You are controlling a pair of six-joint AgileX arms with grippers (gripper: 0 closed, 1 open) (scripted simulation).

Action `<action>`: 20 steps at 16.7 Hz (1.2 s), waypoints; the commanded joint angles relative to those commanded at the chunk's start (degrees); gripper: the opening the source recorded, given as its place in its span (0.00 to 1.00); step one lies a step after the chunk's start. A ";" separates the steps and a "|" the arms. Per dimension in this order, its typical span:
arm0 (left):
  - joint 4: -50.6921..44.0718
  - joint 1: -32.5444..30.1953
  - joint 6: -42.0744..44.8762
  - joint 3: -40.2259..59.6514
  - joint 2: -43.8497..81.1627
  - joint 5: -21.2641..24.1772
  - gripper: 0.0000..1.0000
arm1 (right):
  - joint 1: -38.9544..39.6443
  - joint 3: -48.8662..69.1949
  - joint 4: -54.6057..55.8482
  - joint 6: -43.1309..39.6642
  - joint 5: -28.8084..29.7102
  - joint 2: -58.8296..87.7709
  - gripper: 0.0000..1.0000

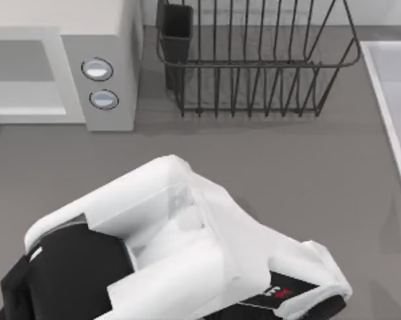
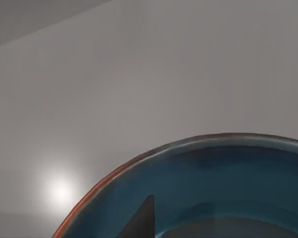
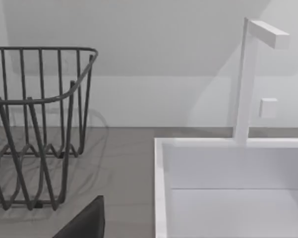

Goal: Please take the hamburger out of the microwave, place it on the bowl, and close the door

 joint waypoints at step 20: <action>9.52 3.86 4.52 -5.42 -0.09 -3.25 0.83 | 0.00 0.00 0.00 0.00 0.00 0.00 1.00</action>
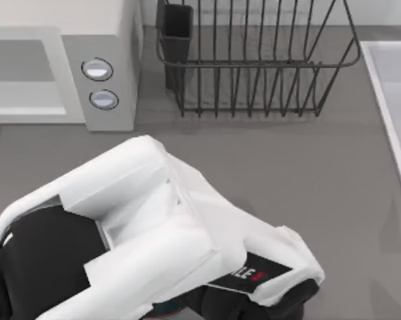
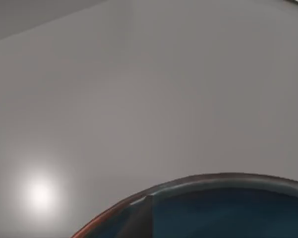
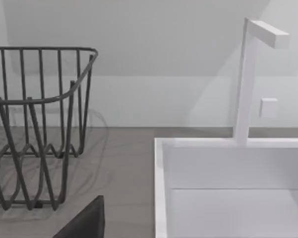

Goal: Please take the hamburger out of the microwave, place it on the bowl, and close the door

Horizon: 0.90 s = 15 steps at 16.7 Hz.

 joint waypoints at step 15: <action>-0.44 2.34 2.25 -2.30 -6.15 0.91 1.00 | 0.00 0.00 0.00 0.00 0.00 0.00 1.00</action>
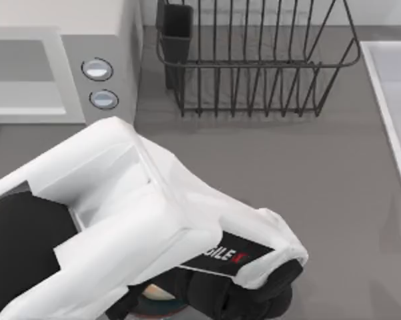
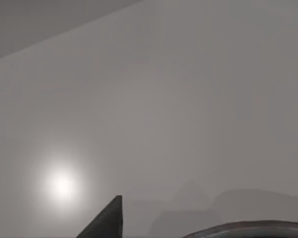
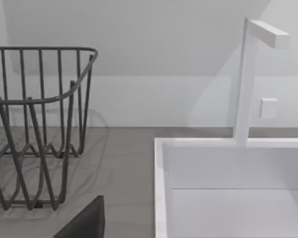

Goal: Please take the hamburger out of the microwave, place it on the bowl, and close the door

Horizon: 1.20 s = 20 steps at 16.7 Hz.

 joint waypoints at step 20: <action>63.82 56.83 120.02 -61.83 -110.97 47.35 1.00 | 0.00 0.00 0.00 0.00 0.00 0.00 1.00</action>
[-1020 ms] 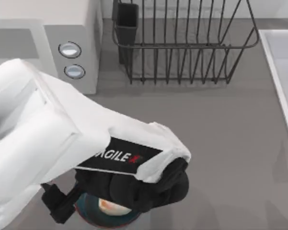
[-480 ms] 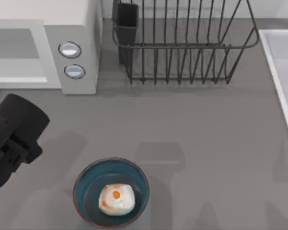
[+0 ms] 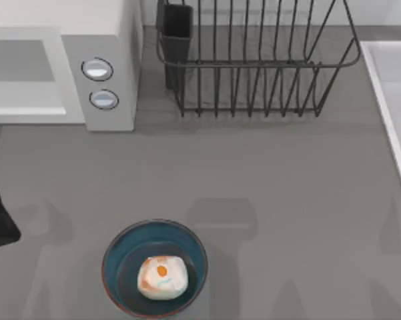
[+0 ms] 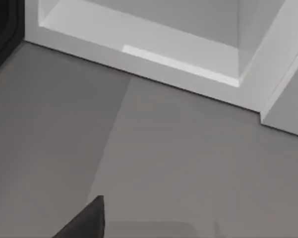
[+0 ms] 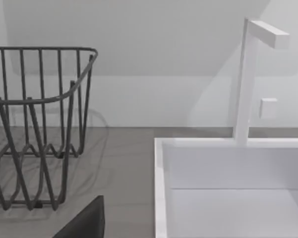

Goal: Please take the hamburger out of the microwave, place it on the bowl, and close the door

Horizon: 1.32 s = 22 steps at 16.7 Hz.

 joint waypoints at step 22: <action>16.27 6.62 18.63 -11.25 -17.47 9.86 0.25 | 0.00 0.00 0.00 0.00 0.00 0.00 1.00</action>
